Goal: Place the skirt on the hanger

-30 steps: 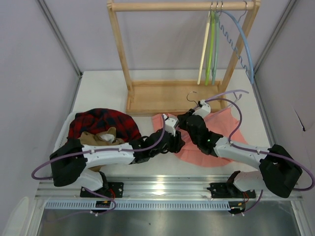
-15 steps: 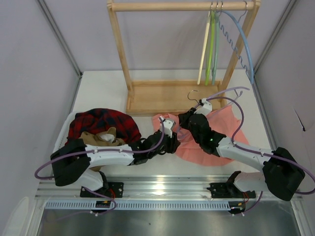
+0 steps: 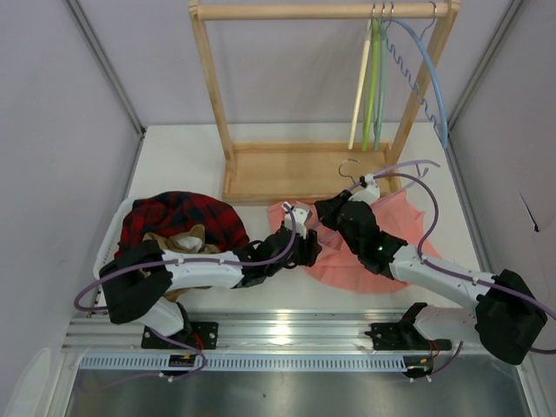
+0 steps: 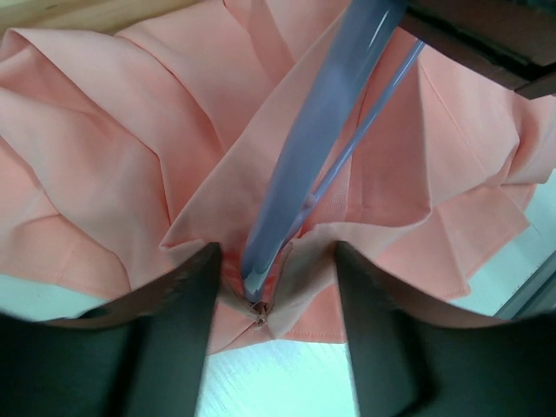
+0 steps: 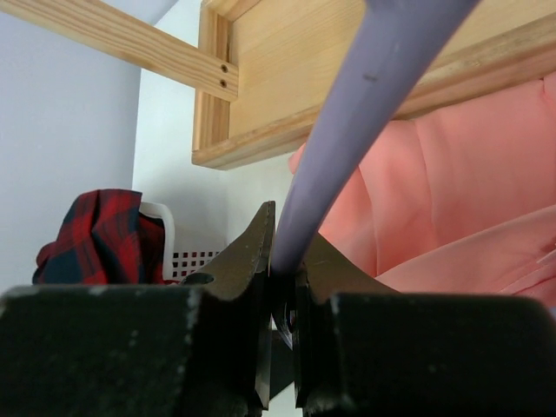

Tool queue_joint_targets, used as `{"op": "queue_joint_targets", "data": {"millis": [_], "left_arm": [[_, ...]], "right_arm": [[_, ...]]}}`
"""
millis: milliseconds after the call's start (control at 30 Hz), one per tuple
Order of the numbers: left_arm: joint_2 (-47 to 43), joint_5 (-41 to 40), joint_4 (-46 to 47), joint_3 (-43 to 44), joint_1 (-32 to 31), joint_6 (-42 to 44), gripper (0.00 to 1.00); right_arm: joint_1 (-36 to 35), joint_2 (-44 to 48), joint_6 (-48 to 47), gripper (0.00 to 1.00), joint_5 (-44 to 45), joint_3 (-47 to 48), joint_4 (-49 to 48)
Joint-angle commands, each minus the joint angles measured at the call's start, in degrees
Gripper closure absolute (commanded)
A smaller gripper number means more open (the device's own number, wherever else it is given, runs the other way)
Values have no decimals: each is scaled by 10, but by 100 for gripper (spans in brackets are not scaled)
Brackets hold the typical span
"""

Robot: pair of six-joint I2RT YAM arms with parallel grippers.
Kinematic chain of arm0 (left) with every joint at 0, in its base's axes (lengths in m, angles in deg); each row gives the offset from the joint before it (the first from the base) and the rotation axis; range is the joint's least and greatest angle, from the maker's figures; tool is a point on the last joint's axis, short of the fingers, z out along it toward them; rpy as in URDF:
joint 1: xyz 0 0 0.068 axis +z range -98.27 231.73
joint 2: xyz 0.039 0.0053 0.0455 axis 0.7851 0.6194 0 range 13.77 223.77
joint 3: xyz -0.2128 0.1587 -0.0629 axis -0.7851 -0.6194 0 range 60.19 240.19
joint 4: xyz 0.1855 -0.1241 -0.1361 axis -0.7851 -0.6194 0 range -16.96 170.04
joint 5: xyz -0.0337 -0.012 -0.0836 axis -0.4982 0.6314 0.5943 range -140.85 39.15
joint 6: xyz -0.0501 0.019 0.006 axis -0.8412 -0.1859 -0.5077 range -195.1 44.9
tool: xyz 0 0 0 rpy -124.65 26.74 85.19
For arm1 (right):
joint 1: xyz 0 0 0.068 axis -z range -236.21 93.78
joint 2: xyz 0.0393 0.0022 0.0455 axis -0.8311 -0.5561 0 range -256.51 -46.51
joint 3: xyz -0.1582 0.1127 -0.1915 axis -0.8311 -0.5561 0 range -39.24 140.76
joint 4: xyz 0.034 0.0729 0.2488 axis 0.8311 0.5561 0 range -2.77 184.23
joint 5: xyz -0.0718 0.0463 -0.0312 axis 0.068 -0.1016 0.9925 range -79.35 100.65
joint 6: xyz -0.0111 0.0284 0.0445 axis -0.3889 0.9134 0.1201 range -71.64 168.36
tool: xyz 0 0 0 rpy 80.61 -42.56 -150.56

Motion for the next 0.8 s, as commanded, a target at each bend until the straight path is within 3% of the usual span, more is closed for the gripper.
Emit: {"op": "queue_joint_targets", "data": {"millis": [0,167,233,267,300,500,767], "left_arm": [[-14,-24,21,20,2,-4,35],[21,-20,29,28,3,-13,31],[31,-2,41,26,0,-14,37],[34,2,53,20,-1,-15,42],[37,4,56,14,-4,-16,55],[11,7,83,-58,-7,-26,83],[-61,2,93,-110,-14,-11,94]], "right_arm": [[0,19,17,100,20,7,-13],[-2,20,29,100,27,4,-23],[-1,21,29,100,31,6,-23],[-1,22,27,100,37,6,-22],[-1,23,24,100,41,6,-19],[1,29,4,100,75,6,0],[2,22,-19,100,116,3,17]]}}
